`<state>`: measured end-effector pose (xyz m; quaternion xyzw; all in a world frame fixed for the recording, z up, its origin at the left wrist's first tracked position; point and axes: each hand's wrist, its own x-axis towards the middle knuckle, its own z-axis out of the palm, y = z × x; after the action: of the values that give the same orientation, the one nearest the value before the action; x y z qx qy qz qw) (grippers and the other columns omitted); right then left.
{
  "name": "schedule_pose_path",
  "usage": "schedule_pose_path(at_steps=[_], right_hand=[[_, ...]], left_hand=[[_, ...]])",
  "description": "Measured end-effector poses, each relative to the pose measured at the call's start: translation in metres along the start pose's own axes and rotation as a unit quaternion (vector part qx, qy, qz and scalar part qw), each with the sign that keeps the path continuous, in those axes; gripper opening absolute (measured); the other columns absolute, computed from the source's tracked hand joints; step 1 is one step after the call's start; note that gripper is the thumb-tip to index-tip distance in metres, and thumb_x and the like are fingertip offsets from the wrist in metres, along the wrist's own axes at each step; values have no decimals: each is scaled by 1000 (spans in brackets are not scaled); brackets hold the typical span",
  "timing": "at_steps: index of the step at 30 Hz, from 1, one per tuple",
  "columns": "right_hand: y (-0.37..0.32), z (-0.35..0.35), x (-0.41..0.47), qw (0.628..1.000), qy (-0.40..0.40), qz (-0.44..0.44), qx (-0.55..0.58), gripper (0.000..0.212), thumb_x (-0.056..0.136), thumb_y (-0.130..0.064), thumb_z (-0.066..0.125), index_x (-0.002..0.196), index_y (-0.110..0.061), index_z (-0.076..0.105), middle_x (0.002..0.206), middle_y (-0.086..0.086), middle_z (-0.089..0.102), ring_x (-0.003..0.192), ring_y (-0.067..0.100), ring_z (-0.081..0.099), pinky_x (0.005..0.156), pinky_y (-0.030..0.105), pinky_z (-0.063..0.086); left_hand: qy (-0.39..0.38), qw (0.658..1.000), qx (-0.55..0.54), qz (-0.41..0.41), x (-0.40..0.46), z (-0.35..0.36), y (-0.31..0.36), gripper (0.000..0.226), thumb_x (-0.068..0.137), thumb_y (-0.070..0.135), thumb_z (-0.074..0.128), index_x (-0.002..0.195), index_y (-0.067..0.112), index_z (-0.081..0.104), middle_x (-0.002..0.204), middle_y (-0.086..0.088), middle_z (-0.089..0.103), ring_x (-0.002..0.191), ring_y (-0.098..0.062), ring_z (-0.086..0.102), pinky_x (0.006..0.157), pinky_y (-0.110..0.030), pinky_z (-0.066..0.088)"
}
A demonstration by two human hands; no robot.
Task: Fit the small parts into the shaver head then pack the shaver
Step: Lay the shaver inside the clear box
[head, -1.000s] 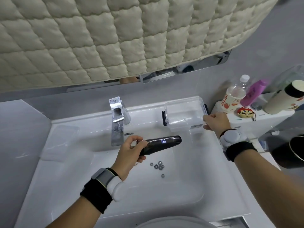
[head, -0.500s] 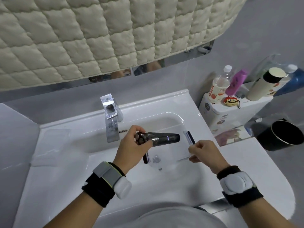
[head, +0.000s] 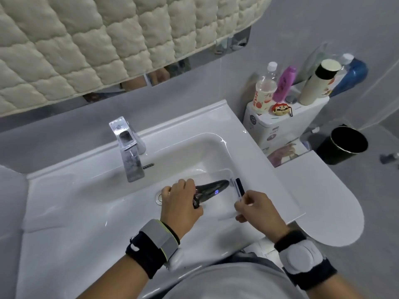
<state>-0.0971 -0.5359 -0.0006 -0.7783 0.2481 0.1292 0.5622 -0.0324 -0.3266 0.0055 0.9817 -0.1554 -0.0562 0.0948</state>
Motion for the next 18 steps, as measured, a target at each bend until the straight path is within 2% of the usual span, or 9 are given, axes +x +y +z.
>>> schedule_pose_path(at_steps=[3,6,8,10,11,13,14,16,18], right_hand=[[3,5,-6,1000,15,1,-21,23,84,-14,68,69,-8,52,83,16,68,61,20,75,61,29,57],[5,10,-8,999,25,26,-9,22,85,-15,68,77,2,56,81,14,67,61,21,75,62,32,59],[6,11,-9,999,33,44,-4,22,85,-16,68,76,-1,55,76,12,65,59,22,75,61,32,59],[7,10,-10,998,39,53,3,23,86,-16,68,73,-7,52,74,14,65,58,22,75,62,34,60],[7,9,-9,997,45,57,4,23,87,-16,67,72,-8,51,74,14,66,58,21,75,59,31,60],[9,4,-8,996,62,64,2,22,87,-16,67,73,-7,52,76,17,67,57,19,75,50,20,53],[10,1,-8,995,71,65,2,22,87,-15,67,73,-7,52,76,18,67,56,18,74,48,18,51],[10,-6,-6,994,87,63,12,22,86,-13,66,72,-7,51,73,13,65,57,20,75,56,27,59],[10,-14,-2,993,102,59,32,21,87,-12,66,72,-6,51,73,8,64,60,24,76,70,43,64]], left_hand=[[-47,997,65,9,-2,6,-1,42,67,52,65,94,25,46,98,7,53,97,-20,48,91,-37,29],[-104,991,76,29,1,10,-4,49,62,60,67,94,28,49,101,8,52,102,-20,45,94,-39,27],[-116,992,25,45,3,11,-5,47,62,64,66,90,31,50,99,11,50,102,-17,44,96,-37,25],[-73,993,-86,36,5,7,-7,41,65,68,62,87,35,52,94,16,50,96,-11,44,92,-31,24],[-24,990,-134,22,7,6,-9,36,70,66,60,87,35,53,92,17,52,93,-9,46,89,-30,25],[81,978,-192,-20,12,5,-19,22,81,49,63,90,30,56,90,15,56,88,-12,53,86,-33,34],[104,969,-216,-51,15,8,-27,17,84,39,64,92,27,56,91,13,58,89,-15,56,86,-36,41],[80,948,-277,-132,22,16,-46,14,88,26,62,99,21,56,97,6,60,93,-19,60,87,-40,47],[0,935,-298,-192,29,31,-64,20,90,20,58,108,15,54,106,-3,60,96,-24,59,88,-38,47]])
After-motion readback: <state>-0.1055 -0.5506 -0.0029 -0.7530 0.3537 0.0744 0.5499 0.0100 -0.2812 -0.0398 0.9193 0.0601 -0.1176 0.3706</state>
